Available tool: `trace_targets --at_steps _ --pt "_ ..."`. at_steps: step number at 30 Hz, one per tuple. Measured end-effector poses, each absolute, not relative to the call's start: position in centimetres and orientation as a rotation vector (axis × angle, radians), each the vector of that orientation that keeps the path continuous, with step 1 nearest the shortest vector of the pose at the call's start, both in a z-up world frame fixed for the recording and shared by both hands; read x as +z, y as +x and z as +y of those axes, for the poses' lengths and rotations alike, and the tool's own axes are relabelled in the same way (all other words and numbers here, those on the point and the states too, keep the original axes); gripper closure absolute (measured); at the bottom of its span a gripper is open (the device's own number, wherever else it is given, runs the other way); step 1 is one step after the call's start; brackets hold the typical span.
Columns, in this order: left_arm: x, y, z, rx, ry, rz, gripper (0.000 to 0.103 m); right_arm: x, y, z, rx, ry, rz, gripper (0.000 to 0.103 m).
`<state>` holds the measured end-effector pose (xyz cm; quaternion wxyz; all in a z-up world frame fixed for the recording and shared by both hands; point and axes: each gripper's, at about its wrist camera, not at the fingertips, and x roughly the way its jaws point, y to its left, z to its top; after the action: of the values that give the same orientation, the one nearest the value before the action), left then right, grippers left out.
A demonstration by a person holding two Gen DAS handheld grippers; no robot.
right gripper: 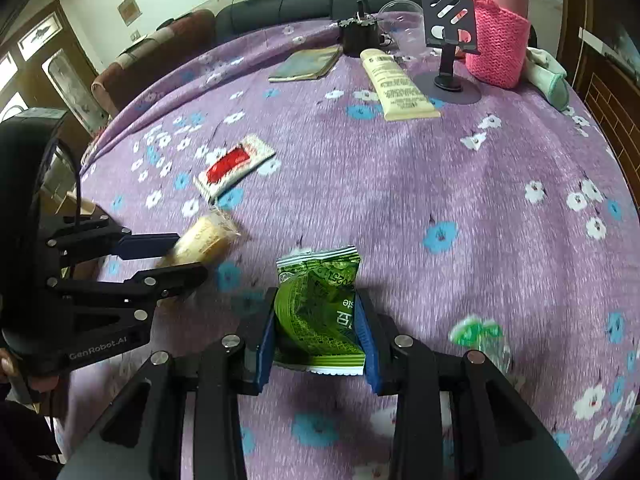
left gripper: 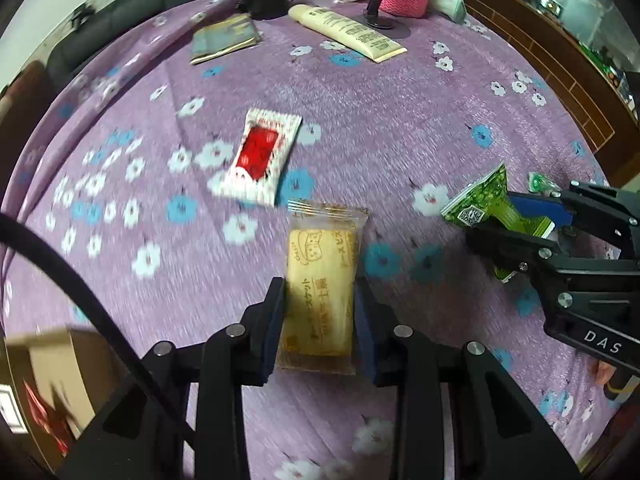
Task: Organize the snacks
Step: 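Carry the biscuit packet with the left gripper into the box while right carries the green packet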
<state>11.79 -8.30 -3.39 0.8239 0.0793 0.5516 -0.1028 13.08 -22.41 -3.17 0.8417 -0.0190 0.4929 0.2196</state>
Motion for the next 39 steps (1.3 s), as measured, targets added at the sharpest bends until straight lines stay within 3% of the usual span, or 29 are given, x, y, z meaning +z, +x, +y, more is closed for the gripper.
trace_targets --at_steps 17,39 --pt "-3.4 4.1 -8.1 -0.166 0.025 1.108 0.068 -3.1 6.0 -23.3 0.451 -0.024 1.081 0.067" --pt "-0.3 -0.3 -4.9 -0.193 -0.066 1.043 0.068 0.6 1.4 -17.3 0.488 -0.058 1.022 0.067"
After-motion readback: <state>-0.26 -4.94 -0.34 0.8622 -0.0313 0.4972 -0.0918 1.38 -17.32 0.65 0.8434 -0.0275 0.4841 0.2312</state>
